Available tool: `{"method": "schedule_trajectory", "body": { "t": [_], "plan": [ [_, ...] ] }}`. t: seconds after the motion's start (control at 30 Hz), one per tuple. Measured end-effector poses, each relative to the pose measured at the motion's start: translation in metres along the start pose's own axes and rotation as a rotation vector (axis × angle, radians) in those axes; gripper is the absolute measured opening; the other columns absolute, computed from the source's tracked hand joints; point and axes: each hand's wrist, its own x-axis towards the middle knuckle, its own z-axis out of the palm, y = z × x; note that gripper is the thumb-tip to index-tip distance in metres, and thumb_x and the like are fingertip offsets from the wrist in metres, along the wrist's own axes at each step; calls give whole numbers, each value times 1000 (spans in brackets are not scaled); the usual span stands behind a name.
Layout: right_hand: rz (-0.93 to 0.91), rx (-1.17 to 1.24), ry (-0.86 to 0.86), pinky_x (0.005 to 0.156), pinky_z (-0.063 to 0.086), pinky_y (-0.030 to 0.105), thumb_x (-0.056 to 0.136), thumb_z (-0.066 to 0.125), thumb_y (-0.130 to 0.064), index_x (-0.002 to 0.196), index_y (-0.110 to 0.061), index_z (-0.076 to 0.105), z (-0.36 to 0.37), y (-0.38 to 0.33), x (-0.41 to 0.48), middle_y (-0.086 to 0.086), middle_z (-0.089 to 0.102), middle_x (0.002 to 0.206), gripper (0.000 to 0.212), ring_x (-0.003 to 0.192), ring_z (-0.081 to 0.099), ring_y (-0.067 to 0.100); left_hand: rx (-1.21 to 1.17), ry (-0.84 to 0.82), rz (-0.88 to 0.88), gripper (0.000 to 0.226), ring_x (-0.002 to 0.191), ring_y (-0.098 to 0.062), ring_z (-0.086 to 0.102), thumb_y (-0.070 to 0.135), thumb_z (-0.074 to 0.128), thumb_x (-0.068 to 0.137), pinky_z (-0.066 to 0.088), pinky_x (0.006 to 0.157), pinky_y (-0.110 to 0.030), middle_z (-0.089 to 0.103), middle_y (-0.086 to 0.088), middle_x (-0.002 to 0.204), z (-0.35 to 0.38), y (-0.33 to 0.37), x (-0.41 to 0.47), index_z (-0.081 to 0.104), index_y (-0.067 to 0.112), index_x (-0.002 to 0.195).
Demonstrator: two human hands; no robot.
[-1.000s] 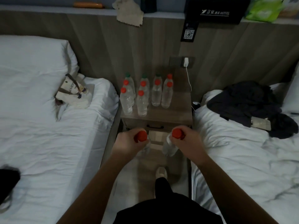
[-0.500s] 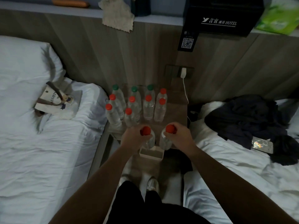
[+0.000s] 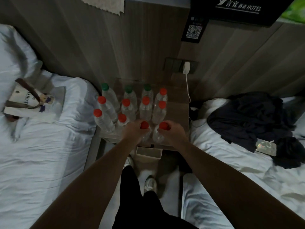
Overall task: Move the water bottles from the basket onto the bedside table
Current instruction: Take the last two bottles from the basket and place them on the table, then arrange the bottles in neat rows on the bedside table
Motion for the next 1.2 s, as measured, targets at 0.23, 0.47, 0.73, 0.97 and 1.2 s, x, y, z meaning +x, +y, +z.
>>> {"method": "schedule_trajectory", "body": {
  "t": [0.23, 0.47, 0.73, 0.97, 1.2],
  "plan": [
    [48, 54, 3, 66, 40, 14, 82, 71, -28, 113, -22, 64, 12, -4, 21, -8, 63, 91, 32, 82, 60, 6, 47, -37, -14, 28, 88, -16, 62, 45, 67, 76, 53, 84, -42, 67, 5, 91, -4, -4, 22, 62, 34, 100],
    [79, 55, -38, 84, 47, 24, 83, 70, -27, 121, -22, 60, 14, -1, 31, -3, 65, 103, 39, 92, 60, 9, -24, -60, -22, 32, 93, -15, 60, 36, 68, 81, 50, 86, -35, 64, 5, 98, -8, -2, 33, 62, 23, 109],
    [35, -14, -142, 80, 39, 24, 89, 64, -28, 127, -18, 53, 7, -11, 31, -4, 59, 106, 41, 100, 58, 12, -65, -119, -52, 53, 98, -17, 61, 53, 63, 75, 52, 89, -44, 63, 5, 106, -13, 2, 25, 53, 27, 119],
    [-225, -69, 95, 80, 49, 32, 88, 60, -34, 139, -31, 34, -14, -23, 8, 0, 59, 110, 58, 93, 61, 16, -49, 55, 103, 27, 73, -20, 63, 35, 63, 87, 55, 69, -39, 63, -3, 77, -56, 3, -11, 55, 19, 107],
    [-420, -235, 29, 81, 44, 20, 92, 56, -32, 142, -18, 36, -1, -95, 38, 6, 53, 121, 55, 95, 59, 12, 16, 267, 188, 31, 94, -20, 61, 29, 62, 88, 51, 85, -36, 60, 1, 103, -128, -16, 35, 58, 17, 116]
  ]
}}
